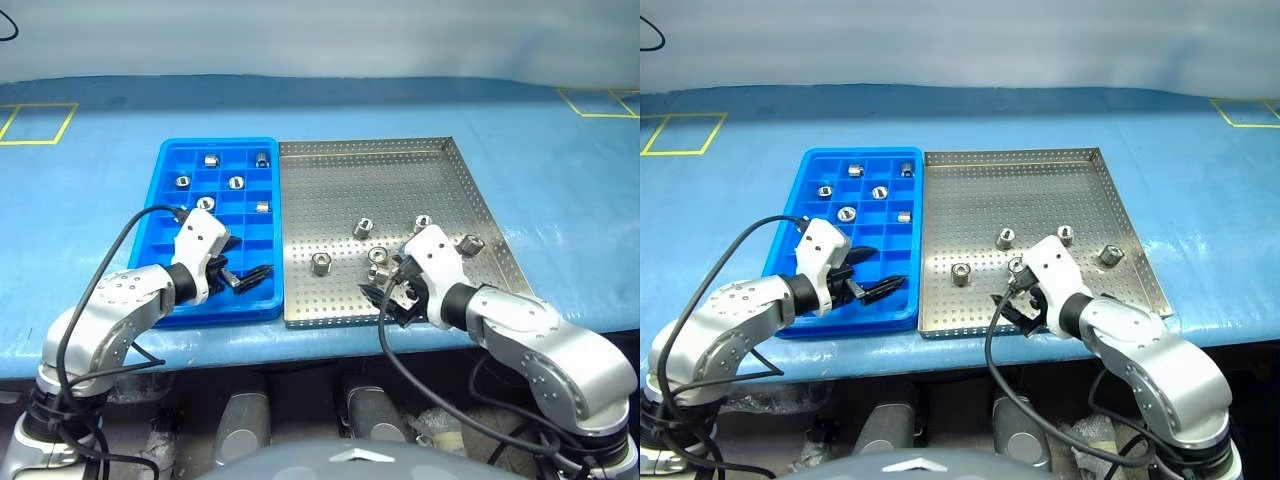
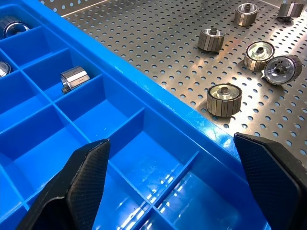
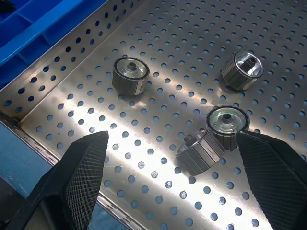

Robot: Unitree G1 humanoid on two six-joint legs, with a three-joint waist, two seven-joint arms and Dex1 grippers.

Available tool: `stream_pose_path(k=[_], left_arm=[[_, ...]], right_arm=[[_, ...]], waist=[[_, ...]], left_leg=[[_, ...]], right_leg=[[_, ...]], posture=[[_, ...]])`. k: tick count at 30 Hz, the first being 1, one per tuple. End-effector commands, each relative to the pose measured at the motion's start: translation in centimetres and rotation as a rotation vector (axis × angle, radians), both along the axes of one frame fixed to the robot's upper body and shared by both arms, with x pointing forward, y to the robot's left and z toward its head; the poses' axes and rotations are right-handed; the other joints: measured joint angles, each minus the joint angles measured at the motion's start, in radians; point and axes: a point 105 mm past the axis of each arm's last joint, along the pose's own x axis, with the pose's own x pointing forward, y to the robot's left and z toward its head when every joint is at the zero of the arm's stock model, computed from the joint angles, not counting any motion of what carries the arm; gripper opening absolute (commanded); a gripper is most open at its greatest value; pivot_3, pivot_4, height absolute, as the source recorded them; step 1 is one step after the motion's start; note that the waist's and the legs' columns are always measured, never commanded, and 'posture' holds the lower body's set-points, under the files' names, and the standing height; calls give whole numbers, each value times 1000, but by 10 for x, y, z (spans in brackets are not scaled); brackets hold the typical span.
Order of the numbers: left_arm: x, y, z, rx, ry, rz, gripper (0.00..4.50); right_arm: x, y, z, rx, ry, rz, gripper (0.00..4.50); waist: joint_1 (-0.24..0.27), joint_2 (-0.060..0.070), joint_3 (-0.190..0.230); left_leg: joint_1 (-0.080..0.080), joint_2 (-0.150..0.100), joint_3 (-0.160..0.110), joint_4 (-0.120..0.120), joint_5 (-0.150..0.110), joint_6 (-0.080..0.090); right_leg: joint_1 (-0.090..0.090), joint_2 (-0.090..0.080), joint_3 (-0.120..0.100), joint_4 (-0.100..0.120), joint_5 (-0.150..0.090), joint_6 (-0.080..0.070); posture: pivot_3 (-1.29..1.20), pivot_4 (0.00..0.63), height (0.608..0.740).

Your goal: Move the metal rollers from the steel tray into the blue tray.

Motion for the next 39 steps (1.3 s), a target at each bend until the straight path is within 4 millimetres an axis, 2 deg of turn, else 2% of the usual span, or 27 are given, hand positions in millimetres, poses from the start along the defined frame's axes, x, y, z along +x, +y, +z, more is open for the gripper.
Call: stream_pose_path(k=[1, 8, 11, 15, 20, 23, 26, 30, 39], left_arm=[[0, -2, 10, -3, -41, -11, 4479], [0, -3, 10, -3, -40, -14, 4479], [6, -7, 18, -12, -60, -18, 4479], [22, -23, 36, -20, -66, -90, 4479], [36, -62, 44, 67, 27, -308, 4479], [41, -80, 40, 133, 88, -413, 4479], [49, -88, 27, 208, 149, -480, 4479], [59, -91, 9, 288, 229, -517, 4479], [67, -97, -12, 380, 275, -587, 4479]], right_arm=[[1, 1, 5, -2, -37, 3, 4466], [1, 1, 4, -3, -36, 2, 4466], [2, 1, 5, -4, -38, 0, 4466], [5, 2, 6, 0, -46, -2, 4466], [8, 5, 6, 10, -61, -12, 4466], [8, 6, 7, 22, -72, -24, 4466], [7, 5, 7, 27, -80, -43, 4466], [5, 3, 7, 39, -91, -78, 4466], [3, 2, 7, 55, -107, -122, 4466]], waist=[[0, 0, 0], [0, 0, 0], [0, 0, 0], [8, -1, 0], [5, -1, 1], [1, -1, 1], [-8, -1, 0], [-21, -1, 1], [-40, 0, 1]], left_leg=[[0, 0, 0, 0, 0, 0], [0, 0, 0, 0, 0, 0], [0, 0, 0, 0, 0, 0], [-1, 0, -2, 2, 0, 0], [-1, -1, -1, 4, 0, 1], [-1, -1, -1, 3, 0, 1], [-1, -1, -1, 2, 0, 1], [-3, 0, -2, 1, 0, 1], [-4, -1, -2, 2, 0, 1]], right_leg=[[0, 0, 0, 0, 0, 0], [0, 0, 0, 0, 0, 0], [0, 0, 0, 0, 0, 0], [1, 1, -1, 1, 1, 1], [2, 1, 0, 0, 2, 3], [1, 1, 0, 0, 2, 3], [1, 2, 1, 0, 2, 4], [-1, 3, 1, 1, 3, 6], [-2, 3, 2, 2, 2, 7]], posture=[[-41, 150, 740], [-44, 150, 740], [-41, 150, 740], [-31, 150, 740], [-41, 150, 740], [-56, 150, 740], [-87, 150, 740], [-113, 150, 740], [-158, 150, 740]])
